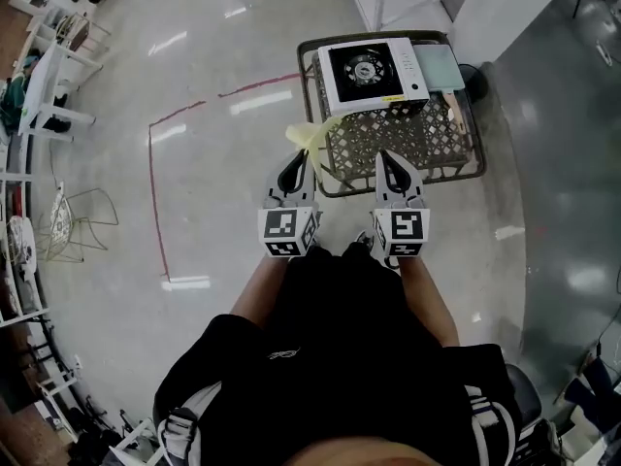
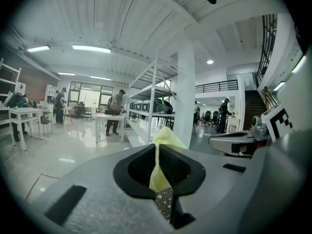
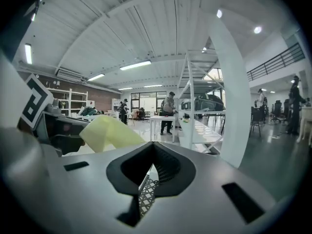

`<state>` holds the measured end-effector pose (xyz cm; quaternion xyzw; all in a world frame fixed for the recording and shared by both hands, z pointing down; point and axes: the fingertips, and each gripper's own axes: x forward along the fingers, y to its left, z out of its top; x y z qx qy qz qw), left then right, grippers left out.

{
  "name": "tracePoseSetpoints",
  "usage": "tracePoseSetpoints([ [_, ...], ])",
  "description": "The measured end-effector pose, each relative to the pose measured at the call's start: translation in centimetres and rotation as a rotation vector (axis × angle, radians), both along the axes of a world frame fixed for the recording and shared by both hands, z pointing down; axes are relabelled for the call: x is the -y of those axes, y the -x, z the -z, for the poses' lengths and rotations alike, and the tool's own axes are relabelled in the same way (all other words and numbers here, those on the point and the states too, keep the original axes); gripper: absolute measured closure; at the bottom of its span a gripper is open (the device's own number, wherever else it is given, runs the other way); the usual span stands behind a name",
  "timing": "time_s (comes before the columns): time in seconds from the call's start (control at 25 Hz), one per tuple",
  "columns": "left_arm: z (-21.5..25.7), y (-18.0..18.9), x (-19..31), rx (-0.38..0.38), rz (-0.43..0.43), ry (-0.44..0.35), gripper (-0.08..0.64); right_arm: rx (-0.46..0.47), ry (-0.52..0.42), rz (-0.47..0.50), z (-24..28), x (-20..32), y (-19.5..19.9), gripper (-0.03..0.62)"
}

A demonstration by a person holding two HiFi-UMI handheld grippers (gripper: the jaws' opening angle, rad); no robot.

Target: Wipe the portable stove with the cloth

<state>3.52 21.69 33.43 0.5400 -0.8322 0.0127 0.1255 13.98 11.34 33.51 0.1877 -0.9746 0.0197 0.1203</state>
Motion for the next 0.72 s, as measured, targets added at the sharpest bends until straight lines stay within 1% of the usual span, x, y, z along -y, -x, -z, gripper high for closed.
tracePoseSetpoints([
  [0.28, 4.0, 1.1, 0.4, 0.092, -0.076, -0.077, 0.525, 0.057, -0.076, -0.077, 4.1, -1.1, 1.0, 0.588],
  [0.52, 5.5, 1.2, 0.5, 0.11, -0.116, -0.115, 0.525, 0.078, -0.146, -0.123, 6.6, -1.9, 0.7, 0.588],
  [0.72, 6.8, 0.3, 0.4, 0.118, -0.142, -0.146, 0.525, 0.098, -0.159, -0.164, 8.3, -1.9, -0.3, 0.588],
])
